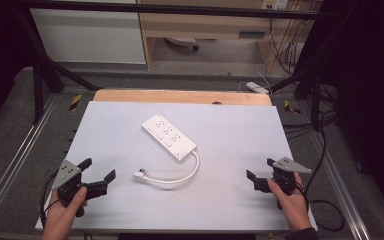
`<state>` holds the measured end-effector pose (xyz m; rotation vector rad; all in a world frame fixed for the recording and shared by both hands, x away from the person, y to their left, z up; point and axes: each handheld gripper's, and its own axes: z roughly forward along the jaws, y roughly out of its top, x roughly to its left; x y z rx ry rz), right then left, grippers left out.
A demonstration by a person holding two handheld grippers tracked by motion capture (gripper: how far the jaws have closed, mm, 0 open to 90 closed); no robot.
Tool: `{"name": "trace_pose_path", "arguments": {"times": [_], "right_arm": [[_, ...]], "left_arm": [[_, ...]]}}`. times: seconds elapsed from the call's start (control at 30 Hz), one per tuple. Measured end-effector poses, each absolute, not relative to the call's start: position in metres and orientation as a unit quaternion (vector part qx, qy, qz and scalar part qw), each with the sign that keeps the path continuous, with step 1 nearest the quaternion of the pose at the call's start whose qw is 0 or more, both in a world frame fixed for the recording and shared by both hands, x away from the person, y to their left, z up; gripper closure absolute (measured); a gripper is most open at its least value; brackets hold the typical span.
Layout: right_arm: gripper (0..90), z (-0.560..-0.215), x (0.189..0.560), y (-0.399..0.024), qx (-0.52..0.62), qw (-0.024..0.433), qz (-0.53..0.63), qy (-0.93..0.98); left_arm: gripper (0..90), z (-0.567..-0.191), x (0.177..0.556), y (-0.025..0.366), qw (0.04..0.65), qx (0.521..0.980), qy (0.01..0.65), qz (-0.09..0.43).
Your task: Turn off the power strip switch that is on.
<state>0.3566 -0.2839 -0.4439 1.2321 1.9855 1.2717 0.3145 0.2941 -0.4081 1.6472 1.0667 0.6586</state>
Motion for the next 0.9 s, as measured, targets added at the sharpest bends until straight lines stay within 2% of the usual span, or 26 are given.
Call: {"name": "trace_pose_path", "arguments": {"times": [0.9], "right_arm": [[3.3,-0.4376,0.3533,-0.2815,0.446,0.24,0.48,0.716]], "left_arm": [[4.6,-0.4079,0.315,0.2899,0.516,0.689,0.434,0.264]]}}
